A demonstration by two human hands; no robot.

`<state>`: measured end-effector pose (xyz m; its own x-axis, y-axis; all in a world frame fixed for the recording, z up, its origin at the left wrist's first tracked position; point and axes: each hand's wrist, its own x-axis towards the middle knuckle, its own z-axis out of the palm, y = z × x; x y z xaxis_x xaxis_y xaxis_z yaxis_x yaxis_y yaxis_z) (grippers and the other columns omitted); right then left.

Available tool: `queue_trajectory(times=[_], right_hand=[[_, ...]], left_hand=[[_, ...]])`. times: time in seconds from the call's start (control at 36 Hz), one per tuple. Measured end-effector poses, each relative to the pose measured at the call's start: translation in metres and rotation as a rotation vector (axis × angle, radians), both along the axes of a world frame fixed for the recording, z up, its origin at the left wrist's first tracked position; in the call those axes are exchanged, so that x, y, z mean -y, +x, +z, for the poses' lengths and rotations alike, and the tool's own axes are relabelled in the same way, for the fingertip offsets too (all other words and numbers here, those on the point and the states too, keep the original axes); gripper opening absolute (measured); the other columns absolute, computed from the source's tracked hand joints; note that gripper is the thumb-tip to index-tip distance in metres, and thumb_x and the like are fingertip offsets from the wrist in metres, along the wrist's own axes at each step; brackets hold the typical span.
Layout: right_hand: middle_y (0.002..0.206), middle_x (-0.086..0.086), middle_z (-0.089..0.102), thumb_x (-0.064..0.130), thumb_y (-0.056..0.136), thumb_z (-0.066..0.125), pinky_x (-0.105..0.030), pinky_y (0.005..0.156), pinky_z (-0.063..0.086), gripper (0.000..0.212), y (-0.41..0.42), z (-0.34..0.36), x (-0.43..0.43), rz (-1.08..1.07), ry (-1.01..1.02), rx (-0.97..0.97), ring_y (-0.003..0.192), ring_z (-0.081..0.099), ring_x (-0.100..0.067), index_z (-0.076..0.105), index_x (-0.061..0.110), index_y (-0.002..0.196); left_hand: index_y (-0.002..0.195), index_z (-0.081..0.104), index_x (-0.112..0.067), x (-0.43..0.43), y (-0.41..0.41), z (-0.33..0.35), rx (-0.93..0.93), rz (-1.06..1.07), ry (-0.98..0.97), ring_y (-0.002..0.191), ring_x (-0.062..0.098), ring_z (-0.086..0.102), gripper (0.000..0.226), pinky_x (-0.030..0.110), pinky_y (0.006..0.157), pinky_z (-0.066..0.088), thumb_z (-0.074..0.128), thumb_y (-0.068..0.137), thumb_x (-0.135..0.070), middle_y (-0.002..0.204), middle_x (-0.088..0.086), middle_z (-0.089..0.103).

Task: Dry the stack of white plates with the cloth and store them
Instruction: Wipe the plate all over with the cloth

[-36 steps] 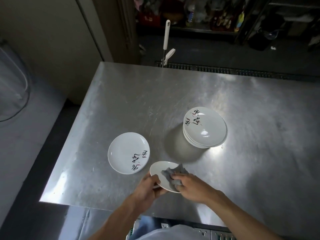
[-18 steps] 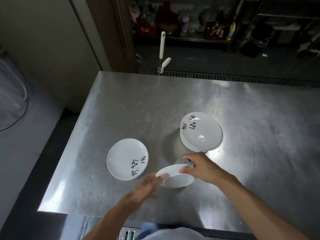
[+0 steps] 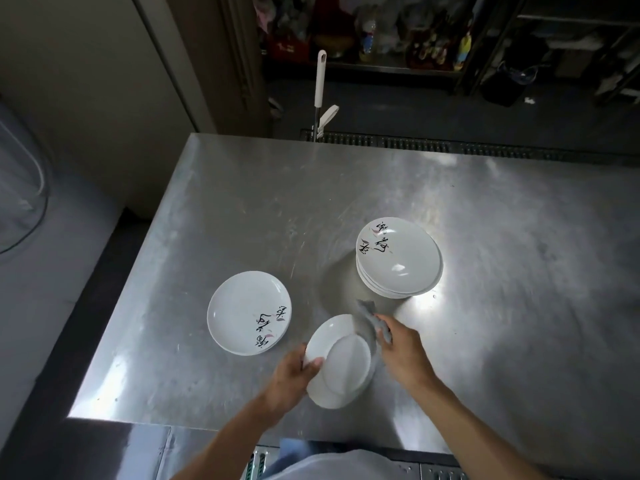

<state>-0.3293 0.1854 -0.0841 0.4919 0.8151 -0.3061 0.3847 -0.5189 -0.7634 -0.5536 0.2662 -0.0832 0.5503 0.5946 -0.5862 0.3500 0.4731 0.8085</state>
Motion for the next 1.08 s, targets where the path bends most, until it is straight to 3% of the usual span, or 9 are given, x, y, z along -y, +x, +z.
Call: queue_trajectory(times=[0.06,0.14,0.28,0.44,0.56,0.69,0.89,1.0,1.08], right_hand=[[0.113,0.039,0.064,0.019,0.103,0.052,-0.007,0.085,0.046,0.039,-0.013,-0.006,0.008,0.036,-0.075,-0.049,0.104,0.064,0.006,0.059,0.046,0.13],[0.135,0.002,0.059,0.021,0.104,0.049,-0.021,0.098,0.045,0.045,-0.03,-0.02,0.012,0.162,-0.192,-0.035,0.125,0.058,-0.019,0.045,0.03,0.147],[0.155,-0.008,0.026,0.024,0.104,0.041,-0.044,0.12,0.02,0.047,-0.046,-0.03,-0.011,0.414,-0.269,0.236,0.145,0.024,-0.029,0.035,0.017,0.149],[0.169,-0.001,0.002,0.034,0.109,0.036,-0.026,0.122,-0.007,0.057,-0.043,-0.036,0.016,0.582,-0.175,0.151,0.155,-0.004,-0.017,0.019,0.016,0.16],[0.165,0.011,0.005,0.035,0.108,0.039,-0.022,0.123,0.0,0.056,-0.03,-0.039,0.052,0.694,-0.11,0.178,0.153,-0.002,-0.007,0.024,0.017,0.159],[0.164,0.012,0.0,0.033,0.108,0.039,-0.01,0.117,-0.001,0.056,-0.02,-0.038,0.054,0.628,-0.213,0.205,0.155,0.003,-0.01,0.022,0.019,0.16],[0.155,-0.004,0.037,0.024,0.099,0.042,-0.038,0.119,0.021,0.045,-0.056,-0.021,-0.03,0.446,-0.285,0.367,0.145,0.031,-0.021,0.045,0.016,0.143],[0.159,-0.006,0.032,0.035,0.101,0.039,-0.049,0.125,0.0,0.051,-0.084,-0.013,-0.029,0.574,-0.228,0.384,0.151,0.018,-0.033,0.039,0.017,0.149],[0.166,-0.001,0.021,0.041,0.102,0.026,-0.046,0.125,-0.007,0.059,-0.079,-0.007,-0.007,0.65,-0.164,0.33,0.155,0.001,-0.029,0.025,0.025,0.158]], left_hand=[[0.124,0.062,-0.011,0.004,0.002,-0.005,0.0,0.076,-0.135,0.1,0.022,0.067,0.029,0.046,0.082,0.059,0.067,0.098,-0.024,0.111,0.01,0.072],[0.129,0.058,-0.011,0.006,0.011,-0.011,-0.077,0.15,-0.245,0.108,0.032,0.068,0.026,0.051,0.091,0.056,0.057,0.104,-0.021,0.122,0.017,0.069],[0.13,0.057,-0.006,0.0,0.025,-0.012,-0.093,0.204,-0.321,0.116,0.038,0.066,0.03,0.054,0.097,0.055,0.052,0.107,-0.024,0.126,0.022,0.069],[0.124,0.062,-0.007,-0.013,0.023,-0.015,-0.102,0.217,-0.322,0.1,0.028,0.07,0.028,0.037,0.076,0.06,0.05,0.108,-0.027,0.112,0.014,0.075],[0.131,0.058,-0.004,-0.017,0.021,-0.017,-0.142,0.244,-0.315,0.118,0.039,0.063,0.034,0.046,0.089,0.055,0.049,0.108,-0.027,0.126,0.022,0.068],[0.129,0.057,-0.007,-0.009,0.02,-0.011,-0.116,0.244,-0.3,0.103,0.028,0.066,0.03,0.04,0.079,0.058,0.05,0.108,-0.027,0.118,0.014,0.069],[0.127,0.06,-0.009,0.005,0.023,-0.004,-0.05,0.248,-0.315,0.101,0.026,0.068,0.026,0.047,0.089,0.057,0.048,0.108,-0.022,0.12,0.021,0.071],[0.108,0.07,-0.009,0.005,0.024,-0.005,-0.068,0.315,-0.346,0.08,0.02,0.073,0.025,0.032,0.064,0.059,0.046,0.107,-0.015,0.091,0.01,0.077],[0.104,0.07,-0.007,0.006,0.02,-0.008,-0.068,0.328,-0.361,0.074,0.02,0.073,0.023,0.031,0.06,0.057,0.049,0.107,-0.016,0.086,0.011,0.076]])
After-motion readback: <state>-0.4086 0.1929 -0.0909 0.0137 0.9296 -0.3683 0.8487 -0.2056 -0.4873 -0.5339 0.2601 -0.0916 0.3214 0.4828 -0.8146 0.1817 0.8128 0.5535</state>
